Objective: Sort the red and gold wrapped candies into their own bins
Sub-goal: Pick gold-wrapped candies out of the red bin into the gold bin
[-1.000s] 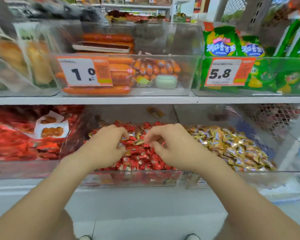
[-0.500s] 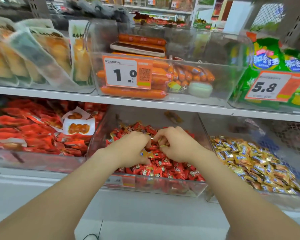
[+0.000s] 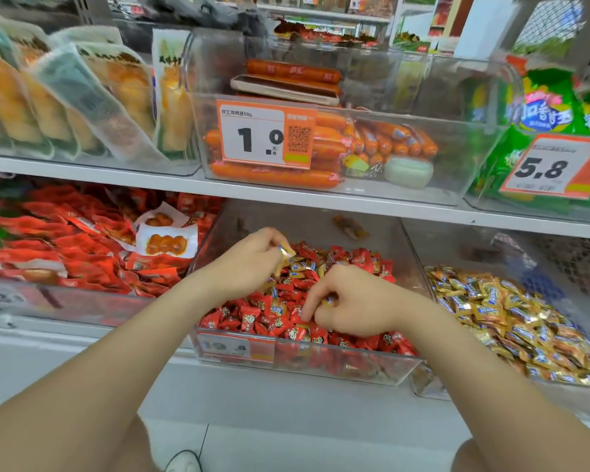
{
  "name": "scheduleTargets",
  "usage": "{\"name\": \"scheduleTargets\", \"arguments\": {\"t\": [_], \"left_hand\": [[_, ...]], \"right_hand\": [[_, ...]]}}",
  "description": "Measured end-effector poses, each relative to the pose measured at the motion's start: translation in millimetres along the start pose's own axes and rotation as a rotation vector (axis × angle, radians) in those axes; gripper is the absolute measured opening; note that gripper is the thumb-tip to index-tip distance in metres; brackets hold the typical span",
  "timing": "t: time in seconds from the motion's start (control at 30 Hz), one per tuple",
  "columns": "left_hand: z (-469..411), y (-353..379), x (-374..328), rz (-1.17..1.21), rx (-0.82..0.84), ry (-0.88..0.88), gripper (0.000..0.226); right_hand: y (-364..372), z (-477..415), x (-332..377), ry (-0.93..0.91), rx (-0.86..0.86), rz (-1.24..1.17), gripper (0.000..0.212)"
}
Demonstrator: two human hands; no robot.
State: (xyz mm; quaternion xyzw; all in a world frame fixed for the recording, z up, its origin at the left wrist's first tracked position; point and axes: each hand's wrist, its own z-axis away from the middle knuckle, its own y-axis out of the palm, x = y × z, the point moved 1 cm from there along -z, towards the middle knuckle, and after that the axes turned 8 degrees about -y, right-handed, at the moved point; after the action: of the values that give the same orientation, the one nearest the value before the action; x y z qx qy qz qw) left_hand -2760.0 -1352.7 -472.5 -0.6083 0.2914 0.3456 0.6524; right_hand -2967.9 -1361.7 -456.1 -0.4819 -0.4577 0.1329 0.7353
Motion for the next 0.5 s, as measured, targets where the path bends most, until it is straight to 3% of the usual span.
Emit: {"name": "scheduleTargets", "arguments": {"t": [0.07,0.17,0.23,0.33,0.43,0.5], "left_hand": [[0.9,-3.7,-0.4,0.066,-0.029,-0.062,0.021],[1.5,-7.3,1.4,0.122,-0.015,-0.104,0.028],[2.0,-6.7,4.2,0.141,-0.006,-0.093,0.039],[4.4,-6.5,8.7,0.129,-0.027,-0.089,0.045],[6.5,-10.3,9.0,0.145,-0.056,-0.071,0.019],[7.8,-12.8,7.9,0.123,-0.086,-0.071,0.018]], "right_hand": [[7.1,-3.9,-1.5,-0.028,0.063,0.12,0.006],[14.7,-14.9,-6.5,-0.043,0.05,0.309,0.028],[16.8,-19.9,-2.6,-0.054,0.04,0.382,0.031],[18.8,-22.4,-0.5,-0.054,0.034,0.347,0.014],[9.4,-16.3,-4.4,-0.021,-0.067,0.248,0.03],[2.1,-11.2,-8.8,-0.004,-0.136,0.154,0.027]]}}
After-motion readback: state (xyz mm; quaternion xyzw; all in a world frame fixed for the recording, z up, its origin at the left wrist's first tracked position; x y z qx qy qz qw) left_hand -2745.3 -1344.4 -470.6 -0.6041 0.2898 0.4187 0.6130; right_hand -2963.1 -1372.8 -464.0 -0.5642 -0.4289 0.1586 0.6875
